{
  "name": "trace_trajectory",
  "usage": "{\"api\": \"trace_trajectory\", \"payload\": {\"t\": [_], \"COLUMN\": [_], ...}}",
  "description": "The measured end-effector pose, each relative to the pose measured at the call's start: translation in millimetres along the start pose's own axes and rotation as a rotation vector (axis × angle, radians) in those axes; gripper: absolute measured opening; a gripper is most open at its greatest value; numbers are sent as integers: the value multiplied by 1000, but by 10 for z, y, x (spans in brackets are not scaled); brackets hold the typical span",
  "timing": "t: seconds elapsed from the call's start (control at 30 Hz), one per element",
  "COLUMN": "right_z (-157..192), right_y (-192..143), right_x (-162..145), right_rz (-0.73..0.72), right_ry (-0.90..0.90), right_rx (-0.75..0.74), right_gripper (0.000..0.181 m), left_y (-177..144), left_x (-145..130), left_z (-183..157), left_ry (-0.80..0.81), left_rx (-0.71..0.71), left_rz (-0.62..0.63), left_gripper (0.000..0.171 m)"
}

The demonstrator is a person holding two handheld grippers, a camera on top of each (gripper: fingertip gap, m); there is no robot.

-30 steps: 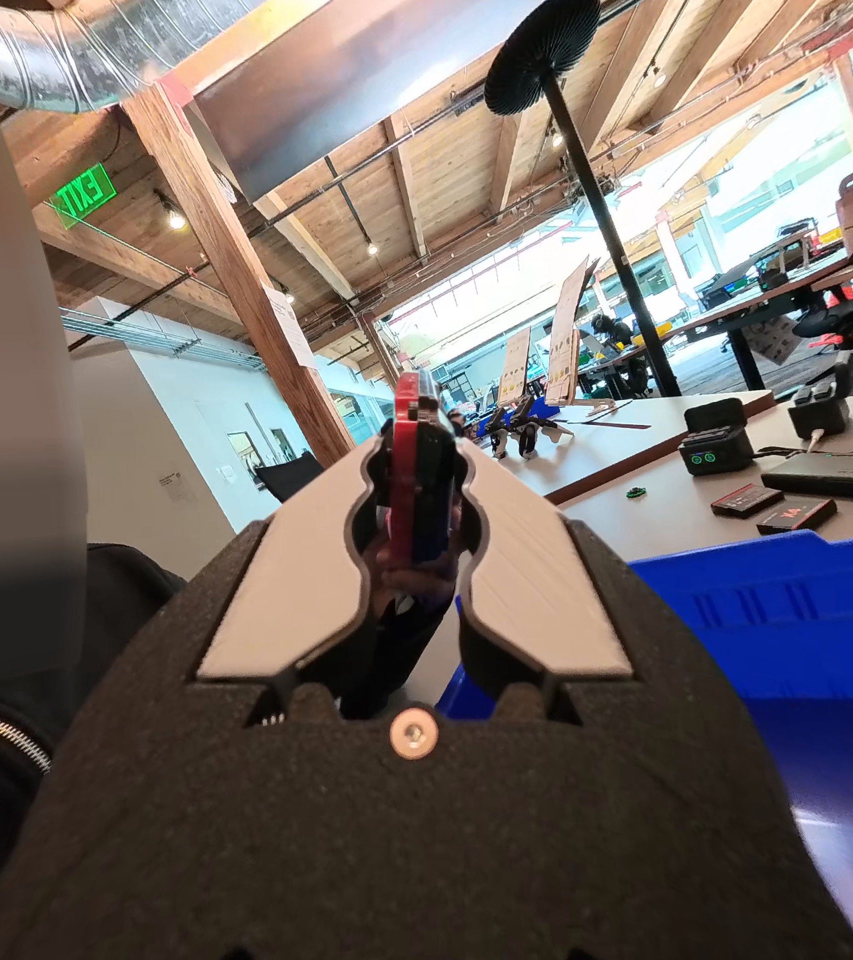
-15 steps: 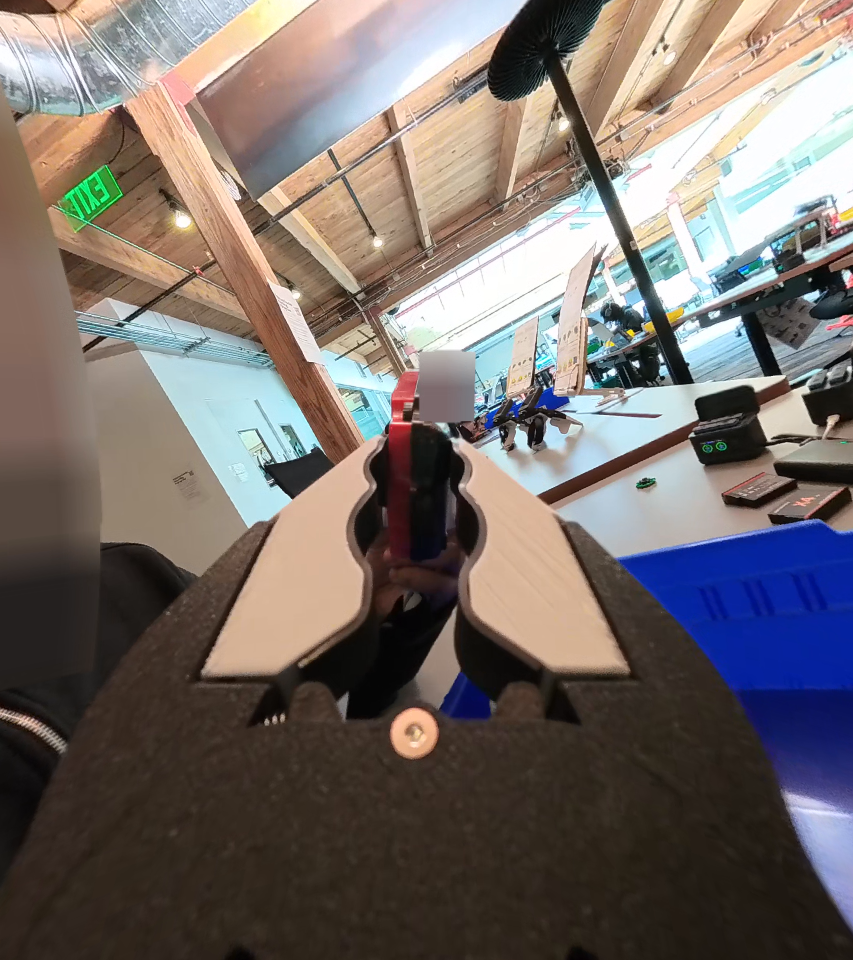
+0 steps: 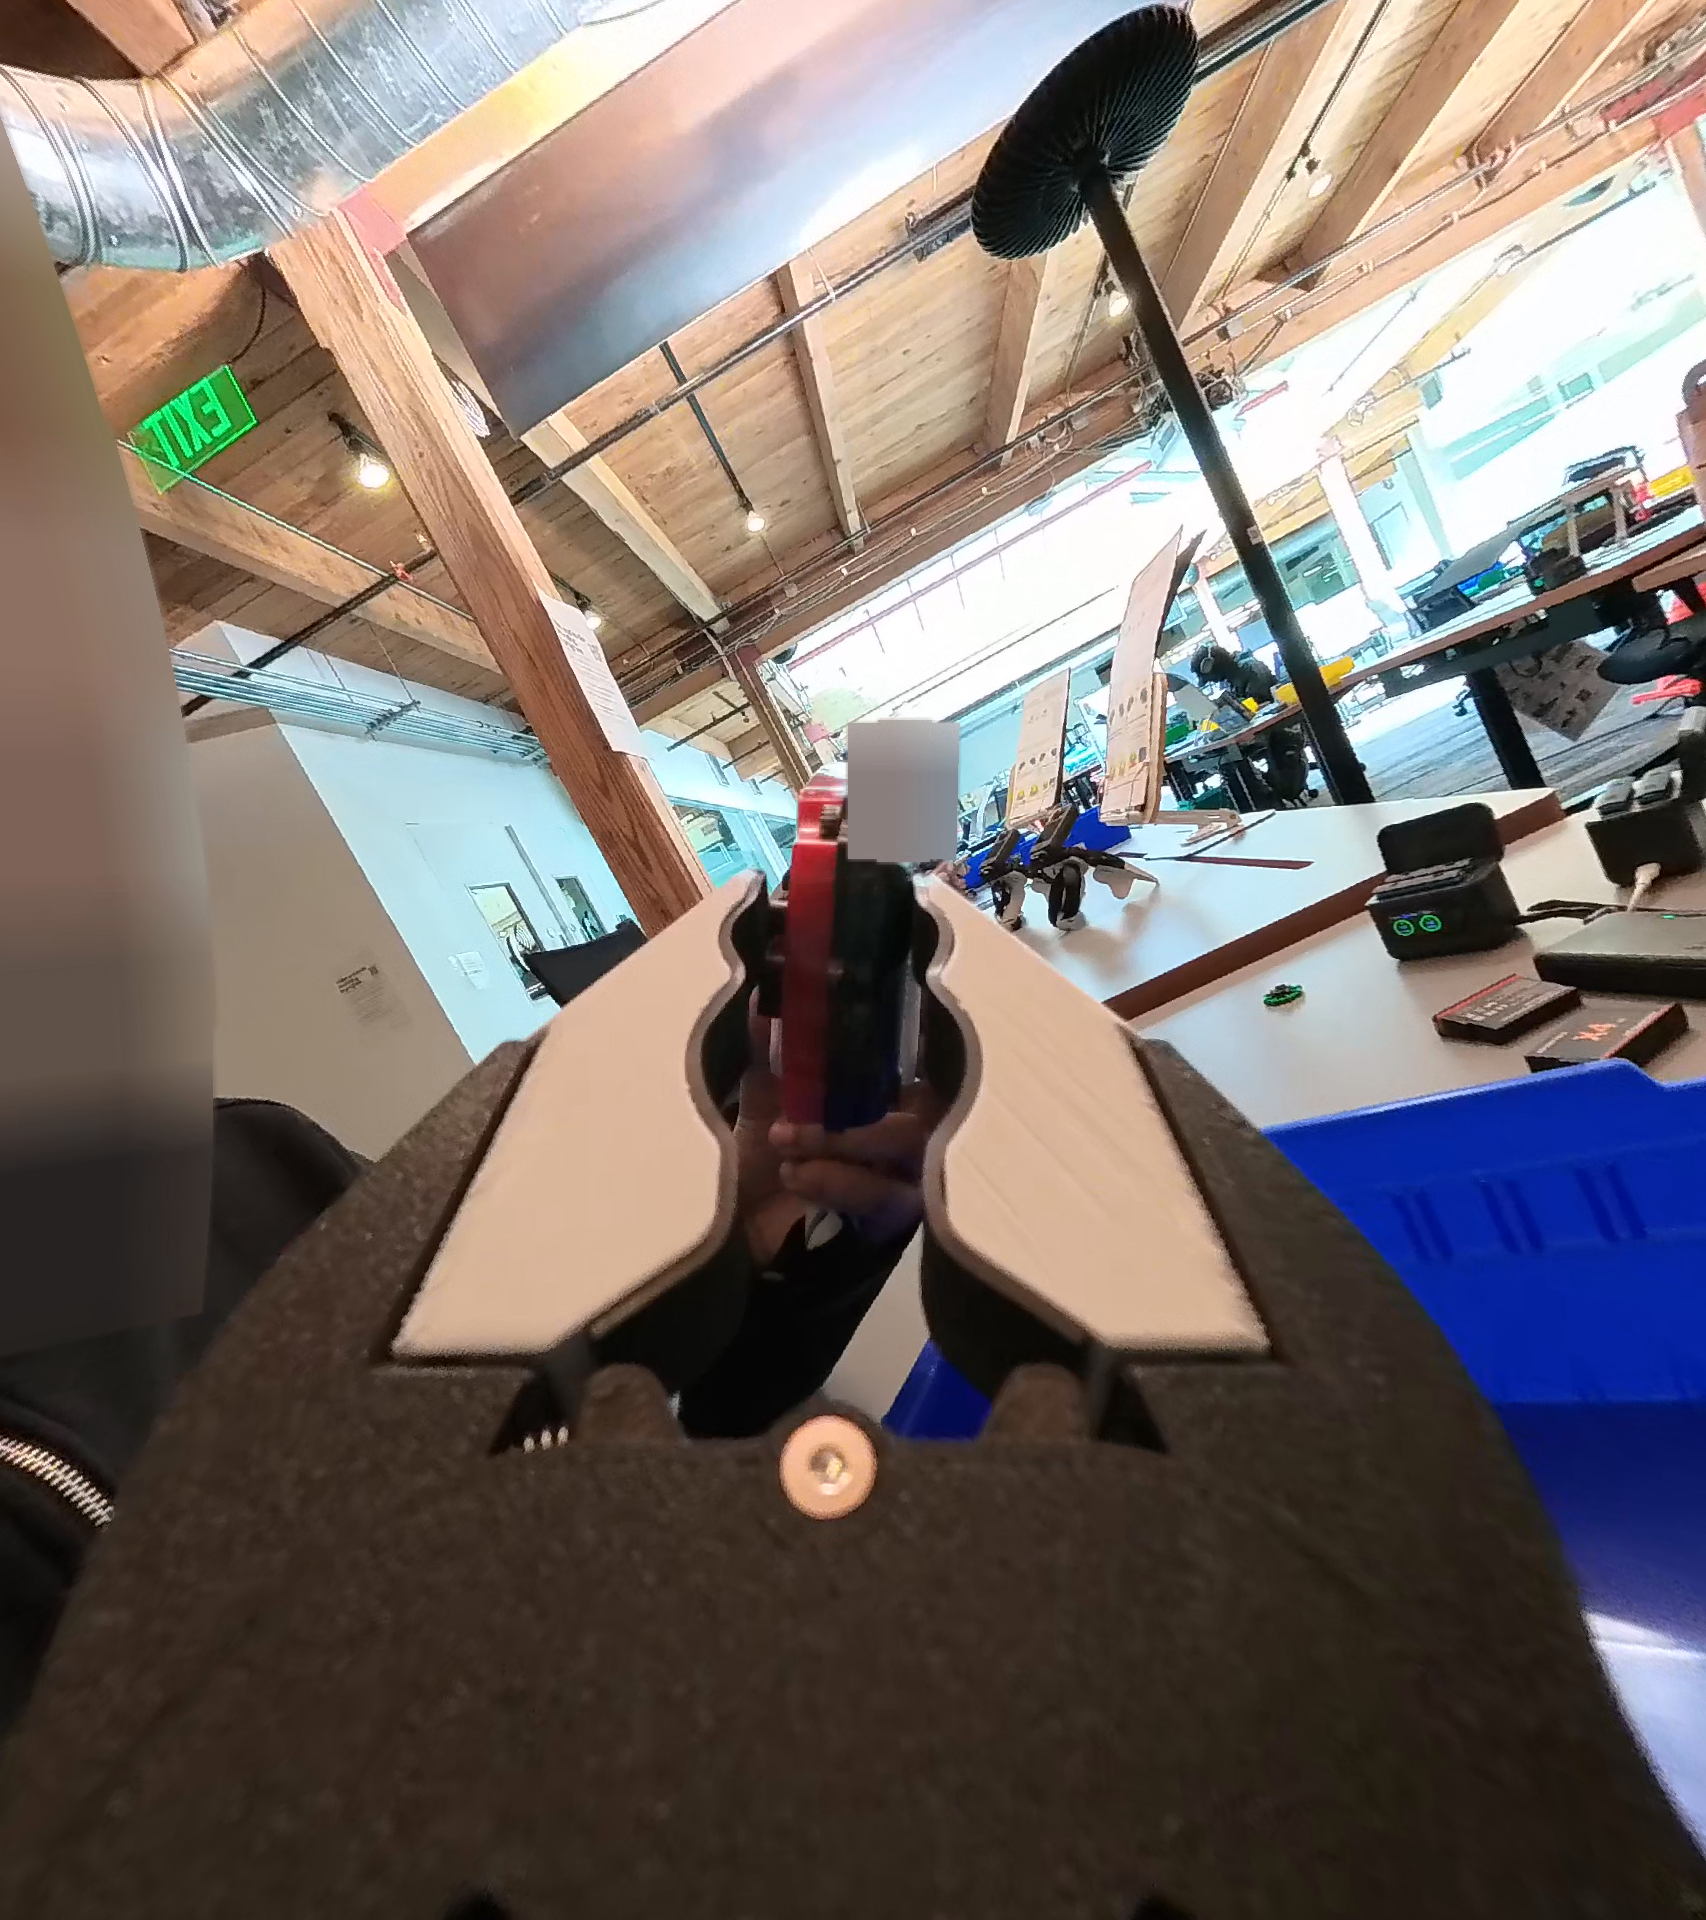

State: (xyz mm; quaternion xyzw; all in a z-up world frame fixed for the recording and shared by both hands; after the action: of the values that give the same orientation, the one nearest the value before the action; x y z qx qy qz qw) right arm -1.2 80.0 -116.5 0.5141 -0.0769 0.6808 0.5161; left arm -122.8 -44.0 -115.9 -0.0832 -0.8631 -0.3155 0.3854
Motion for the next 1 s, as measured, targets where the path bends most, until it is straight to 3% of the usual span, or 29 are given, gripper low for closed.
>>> {"api": "trace_trajectory", "payload": {"t": [0.63, 0.8, 1.0], "right_z": [16, 8, 0], "right_y": [3, -6, -1], "right_x": [9, 30, -73], "right_rz": [46, 1, 75], "right_ry": [-13, -14, 63], "right_rx": [-23, -27, 20], "right_gripper": [23, 24, 51], "left_y": [1, 10, 15], "left_x": [4, -23, -36], "left_z": [0, 25, 10], "left_ry": [2, 13, 19], "left_rx": [-2, 22, 34], "left_rz": [-1, 27, 79], "left_gripper": [28, 29, 25]}}
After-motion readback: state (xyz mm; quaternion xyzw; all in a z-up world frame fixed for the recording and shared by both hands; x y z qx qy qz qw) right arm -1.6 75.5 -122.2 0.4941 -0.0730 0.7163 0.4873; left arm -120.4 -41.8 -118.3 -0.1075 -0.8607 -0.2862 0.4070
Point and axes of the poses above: each gripper's, where its closed fingertips meet, y out along the fingers, x out of its top, z = x × y across the jaws, the point moved 5 cm from there along -y, back along the fingers, and after that the axes turned 1 degree about -z, right-handed, at the moved point
